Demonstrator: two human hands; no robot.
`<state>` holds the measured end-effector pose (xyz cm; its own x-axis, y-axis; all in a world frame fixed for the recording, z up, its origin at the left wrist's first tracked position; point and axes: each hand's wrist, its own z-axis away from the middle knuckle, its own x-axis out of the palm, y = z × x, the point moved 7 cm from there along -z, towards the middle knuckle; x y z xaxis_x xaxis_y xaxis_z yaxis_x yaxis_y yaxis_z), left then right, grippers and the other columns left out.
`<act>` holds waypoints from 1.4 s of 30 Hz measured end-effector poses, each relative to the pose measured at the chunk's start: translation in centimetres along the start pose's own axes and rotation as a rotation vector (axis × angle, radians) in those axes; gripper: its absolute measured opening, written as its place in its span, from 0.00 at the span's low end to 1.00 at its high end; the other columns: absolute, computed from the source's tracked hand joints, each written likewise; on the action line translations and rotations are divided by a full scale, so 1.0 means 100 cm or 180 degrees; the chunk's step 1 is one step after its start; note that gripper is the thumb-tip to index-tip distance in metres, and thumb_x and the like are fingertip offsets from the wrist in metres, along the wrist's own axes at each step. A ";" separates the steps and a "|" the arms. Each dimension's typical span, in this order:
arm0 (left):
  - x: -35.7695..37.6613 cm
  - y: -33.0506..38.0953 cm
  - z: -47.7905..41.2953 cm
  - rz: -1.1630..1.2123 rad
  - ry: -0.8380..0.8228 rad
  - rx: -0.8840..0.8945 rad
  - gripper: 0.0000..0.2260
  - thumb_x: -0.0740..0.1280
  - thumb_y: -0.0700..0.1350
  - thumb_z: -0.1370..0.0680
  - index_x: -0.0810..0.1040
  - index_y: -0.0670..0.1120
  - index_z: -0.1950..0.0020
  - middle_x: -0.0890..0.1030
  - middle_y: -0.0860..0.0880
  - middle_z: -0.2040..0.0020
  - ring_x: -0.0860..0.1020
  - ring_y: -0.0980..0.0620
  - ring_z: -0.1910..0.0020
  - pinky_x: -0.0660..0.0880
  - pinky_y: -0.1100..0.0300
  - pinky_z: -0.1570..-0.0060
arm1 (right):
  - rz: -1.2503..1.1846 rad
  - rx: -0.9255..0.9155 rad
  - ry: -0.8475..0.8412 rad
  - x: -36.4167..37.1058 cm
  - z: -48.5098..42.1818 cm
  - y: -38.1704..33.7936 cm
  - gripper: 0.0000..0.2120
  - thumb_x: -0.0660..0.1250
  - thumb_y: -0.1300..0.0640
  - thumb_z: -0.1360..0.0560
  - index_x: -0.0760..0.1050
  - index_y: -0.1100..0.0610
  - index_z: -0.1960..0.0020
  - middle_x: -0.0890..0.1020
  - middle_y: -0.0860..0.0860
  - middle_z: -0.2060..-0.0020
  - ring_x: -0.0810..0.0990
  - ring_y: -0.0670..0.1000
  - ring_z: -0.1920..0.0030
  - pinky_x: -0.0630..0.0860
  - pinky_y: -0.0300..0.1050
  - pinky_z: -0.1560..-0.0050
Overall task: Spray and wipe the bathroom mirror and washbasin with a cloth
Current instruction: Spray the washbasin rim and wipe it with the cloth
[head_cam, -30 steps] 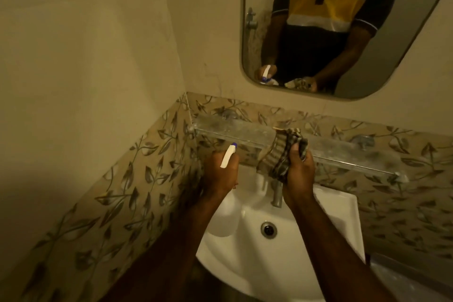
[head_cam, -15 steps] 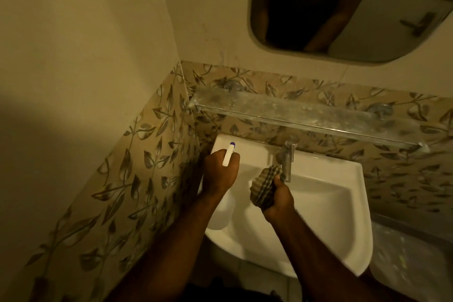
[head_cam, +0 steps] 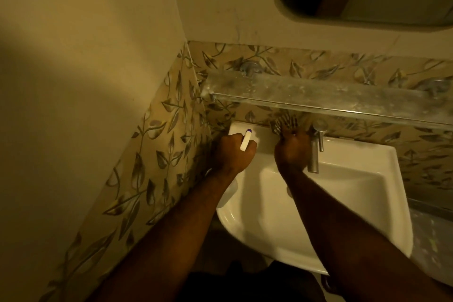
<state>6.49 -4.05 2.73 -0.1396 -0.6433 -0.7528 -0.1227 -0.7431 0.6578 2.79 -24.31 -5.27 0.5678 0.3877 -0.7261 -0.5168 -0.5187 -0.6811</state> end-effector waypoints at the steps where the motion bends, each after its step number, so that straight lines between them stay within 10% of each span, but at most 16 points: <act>1: 0.003 -0.004 -0.001 -0.0019 -0.0038 -0.0037 0.14 0.65 0.52 0.27 0.71 0.47 0.68 0.75 0.48 0.71 0.73 0.48 0.73 0.66 0.62 0.70 | 0.0090 0.0225 -0.0161 0.010 -0.001 0.009 0.14 0.63 0.49 0.18 0.77 0.54 0.36 0.80 0.56 0.42 0.79 0.60 0.41 0.74 0.50 0.48; 8: 0.011 -0.022 -0.008 -0.0194 -0.0121 -0.0214 0.14 0.67 0.50 0.24 0.74 0.45 0.66 0.74 0.49 0.71 0.73 0.51 0.73 0.64 0.64 0.72 | 0.0663 0.0176 -0.0963 0.046 -0.003 0.026 0.18 0.59 0.49 0.16 0.73 0.55 0.30 0.77 0.58 0.35 0.77 0.62 0.35 0.77 0.62 0.37; 19: 0.004 -0.042 -0.018 -0.0092 0.0094 -0.0380 0.17 0.64 0.53 0.24 0.81 0.41 0.61 0.80 0.47 0.68 0.80 0.47 0.69 0.75 0.61 0.65 | 0.0278 0.0327 -0.0875 0.078 -0.017 0.021 0.10 0.65 0.53 0.19 0.78 0.53 0.40 0.83 0.56 0.49 0.82 0.60 0.47 0.82 0.53 0.48; 42: -0.022 -0.111 0.029 -0.0208 0.0267 -0.1047 0.11 0.67 0.48 0.23 0.80 0.43 0.61 0.76 0.49 0.67 0.75 0.51 0.67 0.71 0.60 0.63 | 0.0376 -0.0558 -0.1710 0.144 0.018 -0.073 0.15 0.63 0.49 0.19 0.80 0.50 0.35 0.80 0.60 0.38 0.78 0.67 0.39 0.77 0.57 0.37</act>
<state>5.32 6.09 -2.85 -0.0589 -0.5950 -0.8015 0.1966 -0.7941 0.5751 13.60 -13.60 -10.88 0.0841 0.6282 -0.7735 -0.4169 -0.6828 -0.5999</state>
